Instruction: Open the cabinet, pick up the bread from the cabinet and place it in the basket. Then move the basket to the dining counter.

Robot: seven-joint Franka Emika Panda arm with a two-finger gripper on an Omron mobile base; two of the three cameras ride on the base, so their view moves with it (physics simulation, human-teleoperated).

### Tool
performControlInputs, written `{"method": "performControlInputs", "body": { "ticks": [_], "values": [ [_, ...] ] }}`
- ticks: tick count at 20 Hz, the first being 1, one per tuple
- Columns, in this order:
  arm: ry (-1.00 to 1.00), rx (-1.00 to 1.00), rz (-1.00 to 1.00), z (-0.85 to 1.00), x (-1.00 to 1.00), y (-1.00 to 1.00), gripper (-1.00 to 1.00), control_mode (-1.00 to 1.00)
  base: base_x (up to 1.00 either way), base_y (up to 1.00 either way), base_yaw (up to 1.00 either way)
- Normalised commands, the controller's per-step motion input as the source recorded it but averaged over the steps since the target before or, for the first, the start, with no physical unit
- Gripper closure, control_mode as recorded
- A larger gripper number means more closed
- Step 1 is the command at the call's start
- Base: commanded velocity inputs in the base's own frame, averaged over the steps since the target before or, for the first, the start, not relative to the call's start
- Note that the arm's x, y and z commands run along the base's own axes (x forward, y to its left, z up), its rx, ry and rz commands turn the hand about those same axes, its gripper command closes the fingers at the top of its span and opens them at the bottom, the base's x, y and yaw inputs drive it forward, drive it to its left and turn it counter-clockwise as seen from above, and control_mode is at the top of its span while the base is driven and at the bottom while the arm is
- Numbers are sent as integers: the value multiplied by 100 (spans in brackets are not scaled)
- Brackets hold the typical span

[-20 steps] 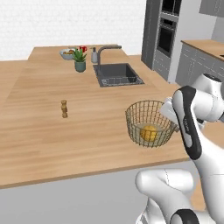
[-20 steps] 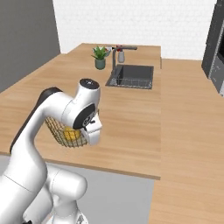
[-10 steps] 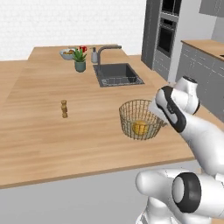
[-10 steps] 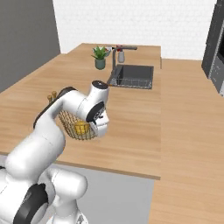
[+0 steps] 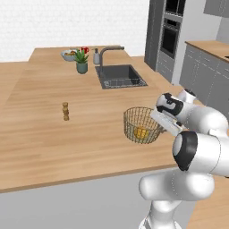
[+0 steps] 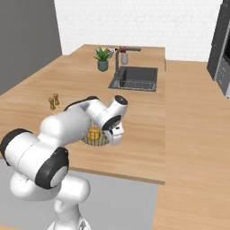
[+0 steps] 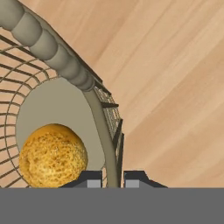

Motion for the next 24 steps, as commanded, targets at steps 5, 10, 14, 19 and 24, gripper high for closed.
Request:
{"method": "performControlInputs", "body": {
  "ticks": [5, 10, 14, 19, 24],
  "values": [
    [3, 0, 0, -50, 30, -4, 100, -100, 0, 0, 0],
    [0, 0, 0, -19, 8, 0, 100, -100, 0, 0, 0],
    [0, -6, 0, -29, 9, 0, 100, -100, 0, 0, 0],
    [0, -16, 0, -37, 0, 0, 100, -100, 0, 0, 0],
    [0, -7, 0, -12, 0, 0, 100, -100, 0, 0, 0]
  ]
}}
